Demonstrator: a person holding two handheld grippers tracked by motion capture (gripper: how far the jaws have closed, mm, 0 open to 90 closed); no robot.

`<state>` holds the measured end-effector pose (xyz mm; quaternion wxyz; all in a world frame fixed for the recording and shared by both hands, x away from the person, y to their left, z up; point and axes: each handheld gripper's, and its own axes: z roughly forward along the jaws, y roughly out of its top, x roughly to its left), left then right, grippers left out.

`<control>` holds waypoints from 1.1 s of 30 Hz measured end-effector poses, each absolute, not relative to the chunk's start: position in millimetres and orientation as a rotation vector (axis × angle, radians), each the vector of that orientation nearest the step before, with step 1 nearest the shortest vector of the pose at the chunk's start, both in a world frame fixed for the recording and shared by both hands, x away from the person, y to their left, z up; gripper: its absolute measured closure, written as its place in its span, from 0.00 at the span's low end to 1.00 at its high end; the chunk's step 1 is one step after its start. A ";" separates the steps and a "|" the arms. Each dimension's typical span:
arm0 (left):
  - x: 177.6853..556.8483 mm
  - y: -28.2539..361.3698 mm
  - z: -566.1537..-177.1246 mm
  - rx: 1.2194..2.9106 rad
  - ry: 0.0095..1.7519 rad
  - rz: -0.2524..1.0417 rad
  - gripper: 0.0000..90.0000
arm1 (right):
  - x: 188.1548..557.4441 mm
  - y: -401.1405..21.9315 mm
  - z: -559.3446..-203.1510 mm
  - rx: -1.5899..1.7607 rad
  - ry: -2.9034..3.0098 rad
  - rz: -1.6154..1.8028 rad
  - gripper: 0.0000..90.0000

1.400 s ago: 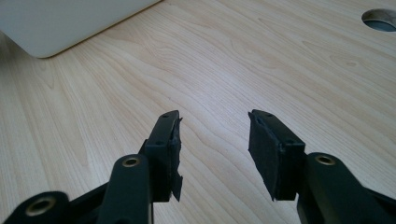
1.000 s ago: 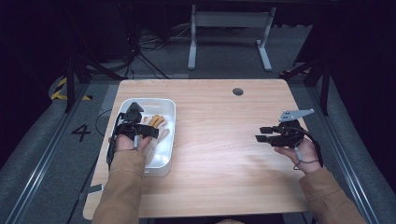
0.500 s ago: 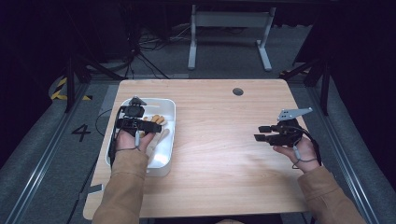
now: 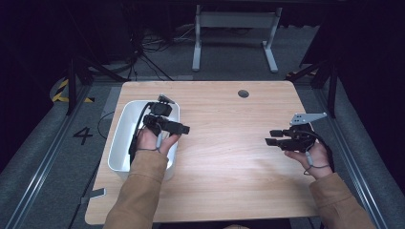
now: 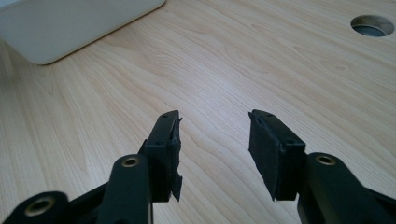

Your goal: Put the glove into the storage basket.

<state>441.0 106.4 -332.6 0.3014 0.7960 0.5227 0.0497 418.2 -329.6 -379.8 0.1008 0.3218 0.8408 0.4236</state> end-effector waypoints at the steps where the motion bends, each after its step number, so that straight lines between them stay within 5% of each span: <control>1: 441.0 106.4 -332.6 2.111 1.386 0.132 0.00 | 417.3 -330.8 -379.8 0.958 2.481 1.248 0.60; 18: 424.7 32.4 -337.6 2.174 1.055 0.095 0.00 | 412.6 -336.0 -381.5 0.962 2.478 1.241 0.59; 33: 402.1 5.9 -359.5 2.195 0.780 0.096 0.00 | 413.4 -339.1 -382.1 0.972 2.471 1.254 0.59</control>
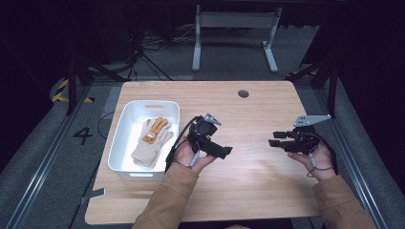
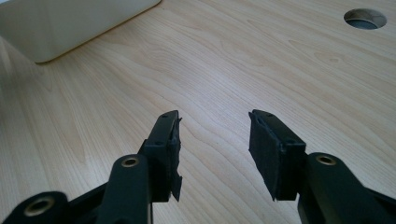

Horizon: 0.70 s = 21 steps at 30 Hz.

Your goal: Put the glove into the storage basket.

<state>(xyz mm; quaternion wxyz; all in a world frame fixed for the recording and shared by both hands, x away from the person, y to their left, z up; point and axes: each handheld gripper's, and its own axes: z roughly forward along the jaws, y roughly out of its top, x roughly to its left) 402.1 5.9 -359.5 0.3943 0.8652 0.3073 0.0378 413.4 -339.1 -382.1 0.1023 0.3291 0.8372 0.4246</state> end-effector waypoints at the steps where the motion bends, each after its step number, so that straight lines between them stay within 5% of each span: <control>1: 395.7 3.1 -364.4 2.195 0.728 0.096 0.00 | 413.5 -338.9 -382.1 0.965 2.471 1.256 0.59; 21: 380.7 -10.5 -423.7 2.218 0.687 0.054 0.03 | 414.8 -329.2 -392.0 0.934 2.505 1.227 0.59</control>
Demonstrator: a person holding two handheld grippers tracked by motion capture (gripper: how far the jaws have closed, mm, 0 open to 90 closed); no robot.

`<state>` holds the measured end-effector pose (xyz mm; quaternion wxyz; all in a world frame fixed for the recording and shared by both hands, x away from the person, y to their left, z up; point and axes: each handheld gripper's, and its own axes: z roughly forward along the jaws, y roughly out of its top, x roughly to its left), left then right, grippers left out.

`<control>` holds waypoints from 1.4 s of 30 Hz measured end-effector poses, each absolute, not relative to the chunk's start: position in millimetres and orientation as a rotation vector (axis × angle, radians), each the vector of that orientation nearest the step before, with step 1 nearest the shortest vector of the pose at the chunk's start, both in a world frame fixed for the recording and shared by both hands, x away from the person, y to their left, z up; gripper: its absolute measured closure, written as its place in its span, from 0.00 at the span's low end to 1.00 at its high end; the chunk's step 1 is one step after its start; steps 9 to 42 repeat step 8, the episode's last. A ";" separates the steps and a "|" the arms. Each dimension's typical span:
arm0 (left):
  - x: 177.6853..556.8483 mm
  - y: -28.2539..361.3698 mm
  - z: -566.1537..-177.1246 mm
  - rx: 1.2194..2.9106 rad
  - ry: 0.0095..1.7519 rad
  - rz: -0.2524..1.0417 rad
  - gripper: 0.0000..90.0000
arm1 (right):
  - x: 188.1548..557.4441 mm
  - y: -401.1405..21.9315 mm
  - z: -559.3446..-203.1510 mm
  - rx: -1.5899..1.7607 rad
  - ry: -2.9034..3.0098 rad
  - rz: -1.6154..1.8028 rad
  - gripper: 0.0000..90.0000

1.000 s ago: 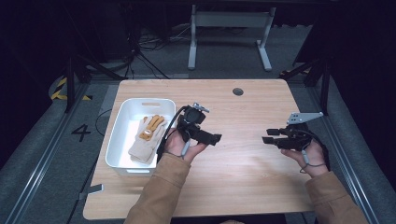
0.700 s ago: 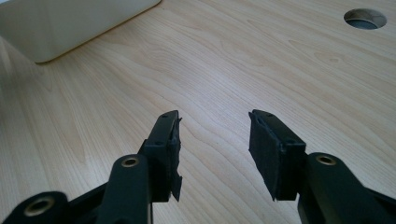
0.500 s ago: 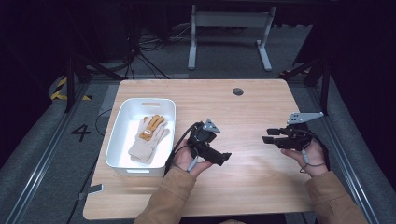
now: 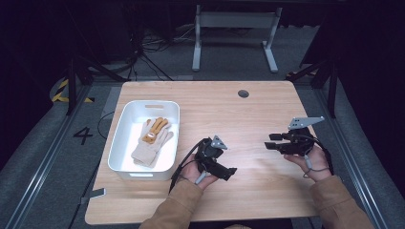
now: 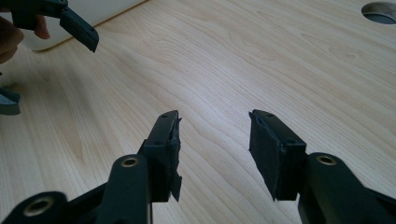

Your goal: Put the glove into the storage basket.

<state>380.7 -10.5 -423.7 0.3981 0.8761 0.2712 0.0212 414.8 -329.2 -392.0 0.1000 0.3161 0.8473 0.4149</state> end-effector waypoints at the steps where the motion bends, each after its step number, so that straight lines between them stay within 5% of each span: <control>1: 380.6 -10.5 -424.0 2.218 0.683 0.052 0.03 | 414.7 -329.2 -392.0 0.936 2.504 1.226 0.59; 42: 377.4 -9.7 -421.3 2.219 0.670 0.077 0.05 | 414.9 -329.1 -391.4 0.933 2.500 1.230 0.59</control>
